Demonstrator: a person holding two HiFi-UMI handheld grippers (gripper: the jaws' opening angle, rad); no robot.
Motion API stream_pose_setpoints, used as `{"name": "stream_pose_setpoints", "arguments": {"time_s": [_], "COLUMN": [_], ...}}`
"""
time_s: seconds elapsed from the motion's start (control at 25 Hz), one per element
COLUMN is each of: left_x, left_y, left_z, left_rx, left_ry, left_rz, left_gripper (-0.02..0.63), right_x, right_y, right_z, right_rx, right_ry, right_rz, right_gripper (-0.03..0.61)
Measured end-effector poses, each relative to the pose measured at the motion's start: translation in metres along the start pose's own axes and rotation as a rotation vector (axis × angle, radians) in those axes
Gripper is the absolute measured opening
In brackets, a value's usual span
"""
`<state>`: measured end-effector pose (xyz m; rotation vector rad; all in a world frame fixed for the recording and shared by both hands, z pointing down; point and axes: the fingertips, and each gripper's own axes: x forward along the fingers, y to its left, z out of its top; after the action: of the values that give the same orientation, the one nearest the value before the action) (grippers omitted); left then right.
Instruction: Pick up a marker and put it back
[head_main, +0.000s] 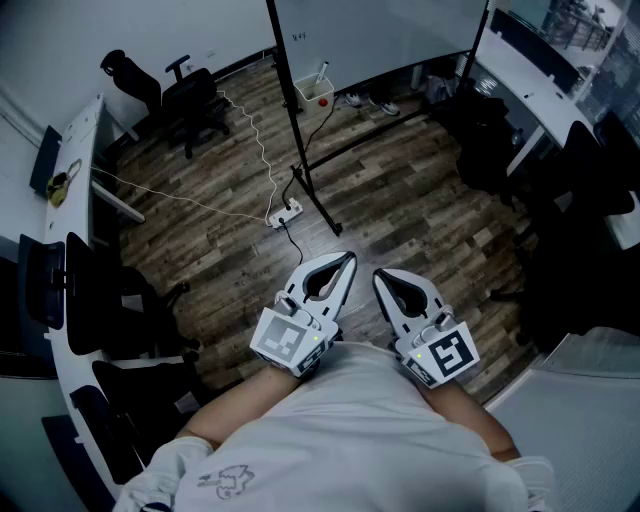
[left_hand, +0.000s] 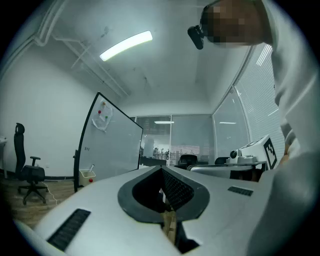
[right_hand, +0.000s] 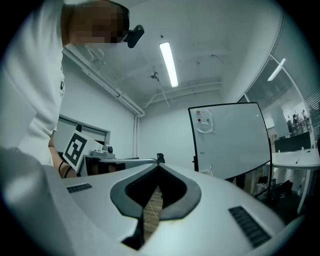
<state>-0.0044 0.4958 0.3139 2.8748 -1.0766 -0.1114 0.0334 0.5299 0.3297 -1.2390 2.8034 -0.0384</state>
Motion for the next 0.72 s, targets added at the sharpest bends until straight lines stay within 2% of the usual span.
{"name": "stream_pose_setpoints", "arguments": {"time_s": [0.32, 0.72], "left_x": [-0.002, 0.001], "left_y": [0.028, 0.093], "left_z": [-0.003, -0.005], "left_rx": [-0.03, -0.083], "left_ry": [0.004, -0.021], "left_rz": [0.021, 0.038], "left_gripper": [0.005, 0.005], "right_x": [0.019, 0.07], "right_y": [-0.001, -0.019], "right_z": [0.004, 0.003], "right_rx": [-0.004, 0.009], "right_ry": [-0.037, -0.068], "right_rz": [0.003, -0.02], "right_gripper": [0.011, 0.011]}}
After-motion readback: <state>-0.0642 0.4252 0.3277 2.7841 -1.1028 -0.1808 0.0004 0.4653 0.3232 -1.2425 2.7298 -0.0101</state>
